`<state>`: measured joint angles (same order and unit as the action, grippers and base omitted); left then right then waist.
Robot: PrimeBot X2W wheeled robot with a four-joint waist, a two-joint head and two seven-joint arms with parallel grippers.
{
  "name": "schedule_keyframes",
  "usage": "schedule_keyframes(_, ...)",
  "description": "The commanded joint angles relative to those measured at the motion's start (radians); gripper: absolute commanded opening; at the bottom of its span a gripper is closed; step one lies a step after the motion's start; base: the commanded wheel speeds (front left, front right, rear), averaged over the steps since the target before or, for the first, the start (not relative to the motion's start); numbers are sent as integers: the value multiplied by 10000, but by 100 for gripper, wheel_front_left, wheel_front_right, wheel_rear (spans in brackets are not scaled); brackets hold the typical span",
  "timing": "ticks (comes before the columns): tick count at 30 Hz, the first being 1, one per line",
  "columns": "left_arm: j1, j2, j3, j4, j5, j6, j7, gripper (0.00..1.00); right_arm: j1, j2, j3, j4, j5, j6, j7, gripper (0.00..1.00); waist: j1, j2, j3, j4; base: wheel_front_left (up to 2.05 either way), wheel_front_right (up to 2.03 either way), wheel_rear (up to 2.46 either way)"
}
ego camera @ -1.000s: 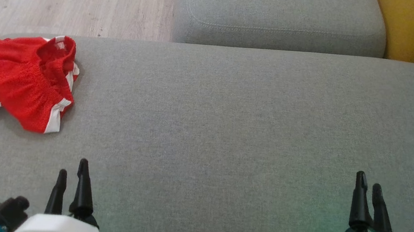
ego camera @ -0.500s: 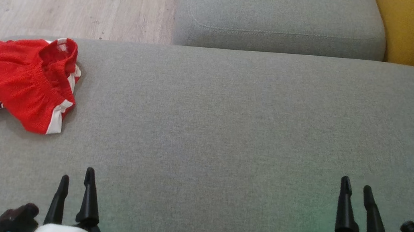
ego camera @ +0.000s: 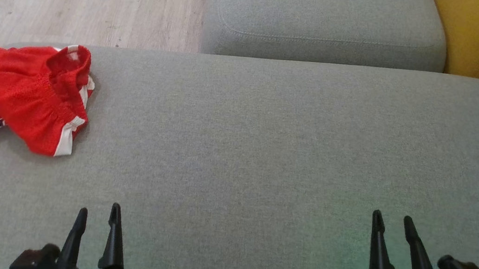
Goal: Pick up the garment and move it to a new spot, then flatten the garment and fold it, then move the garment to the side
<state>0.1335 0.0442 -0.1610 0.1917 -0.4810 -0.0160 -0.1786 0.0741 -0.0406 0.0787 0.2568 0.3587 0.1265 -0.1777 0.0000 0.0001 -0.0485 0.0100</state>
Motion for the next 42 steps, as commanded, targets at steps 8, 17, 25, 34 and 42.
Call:
schedule_keyframes(8,-247,53,65,-173,1028,191,-378,100,-333,-85,378,-208,-1233,38,-390,100,0,-1,-23,6,0,0,0)
schedule_keyframes(17,-240,57,-61,-104,1872,310,-645,100,-314,-92,533,-169,-2296,41,-656,100,0,-1,-75,17,0,0,0)
schedule_keyframes(25,-151,60,-96,27,2320,391,-832,100,-287,-96,649,2,-2934,42,-841,100,0,-1,-124,13,0,0,0)
schedule_keyframes(34,-87,60,32,207,2183,384,-832,100,-316,-96,665,217,-2768,42,-841,100,0,-1,-147,4,0,0,0)
schedule_keyframes(42,-42,60,58,209,2189,377,-832,100,-278,-96,663,250,-2786,42,-841,100,0,-1,-176,6,0,0,0)
